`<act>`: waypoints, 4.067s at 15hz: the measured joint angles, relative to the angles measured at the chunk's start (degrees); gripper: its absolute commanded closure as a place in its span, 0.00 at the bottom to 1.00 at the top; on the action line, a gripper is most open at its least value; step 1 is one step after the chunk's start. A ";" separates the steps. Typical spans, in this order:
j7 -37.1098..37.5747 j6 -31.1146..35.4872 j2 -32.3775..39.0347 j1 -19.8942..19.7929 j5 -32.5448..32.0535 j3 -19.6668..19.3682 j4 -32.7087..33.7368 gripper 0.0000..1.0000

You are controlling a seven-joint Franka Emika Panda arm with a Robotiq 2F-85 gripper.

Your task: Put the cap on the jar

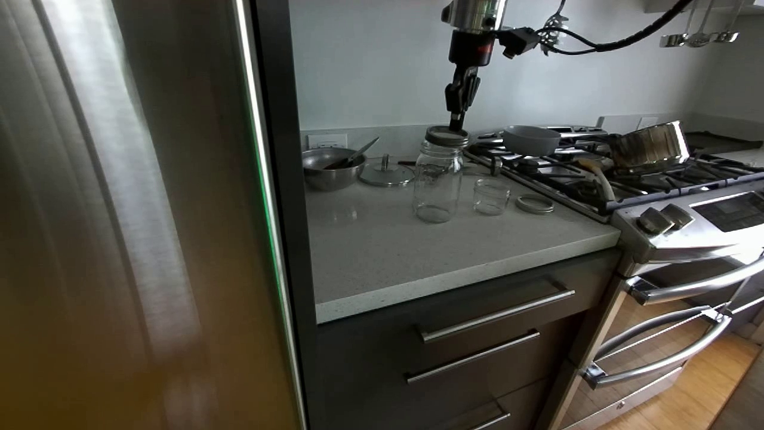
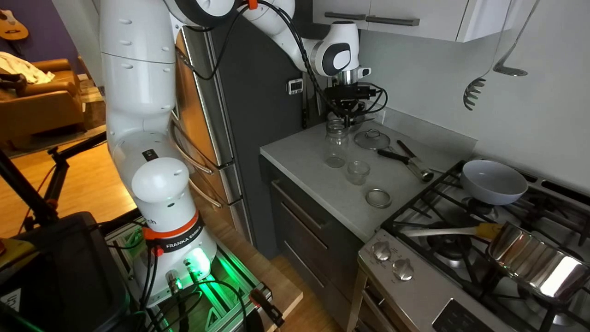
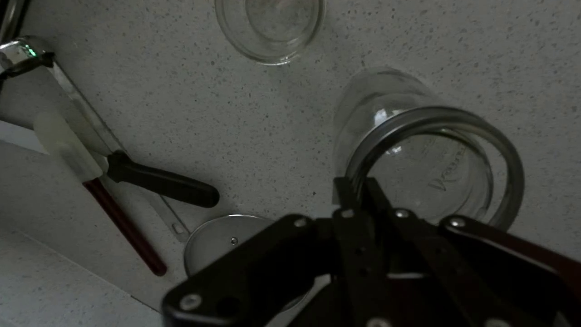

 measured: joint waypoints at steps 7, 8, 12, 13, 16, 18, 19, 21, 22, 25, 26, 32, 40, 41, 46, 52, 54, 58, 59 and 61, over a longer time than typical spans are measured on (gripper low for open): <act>0.42 0.00 2.26 -0.05 0.17 0.37 2.09 0.98; 0.52 0.00 2.49 -0.08 0.19 0.44 2.35 0.98; 0.60 -0.01 3.24 -0.36 0.26 0.72 2.88 0.98; 0.61 -0.02 3.36 -0.44 0.26 0.76 2.95 0.98; 0.62 -0.06 3.73 -0.63 0.26 0.81 3.16 0.98; 0.62 -0.07 3.94 -0.75 0.26 0.89 3.30 0.98; 0.62 -0.07 4.03 -0.77 0.26 0.91 3.41 0.98; 0.62 -0.08 4.10 -0.78 0.26 0.94 3.57 0.98; 0.62 -0.12 4.12 -0.78 0.26 0.95 3.63 0.98; 0.62 -0.25 4.14 -0.78 0.23 0.96 3.78 0.98; 0.62 -0.27 4.14 -0.76 0.14 0.97 3.81 0.98; 0.62 -0.68 4.26 -0.71 -0.55 0.98 3.87 0.98; 1.76 -0.72 4.28 -0.33 -3.23 0.98 3.91 0.98; 2.09 -0.72 4.28 -0.23 -3.84 0.98 3.93 0.98; 3.62 -0.72 4.24 0.43 -6.96 0.97 4.02 0.98; 4.70 -0.72 4.03 1.16 -8.16 0.97 4.04 0.98; 4.79 -0.72 3.97 1.32 -8.85 0.97 4.04 0.98; 5.93 -0.72 3.97 1.68 -11.80 0.79 4.04 0.98; 6.31 -0.72 3.97 1.79 -12.36 0.77 4.04 0.98; 6.86 -0.72 3.97 2.01 -13.07 0.77 4.04 0.98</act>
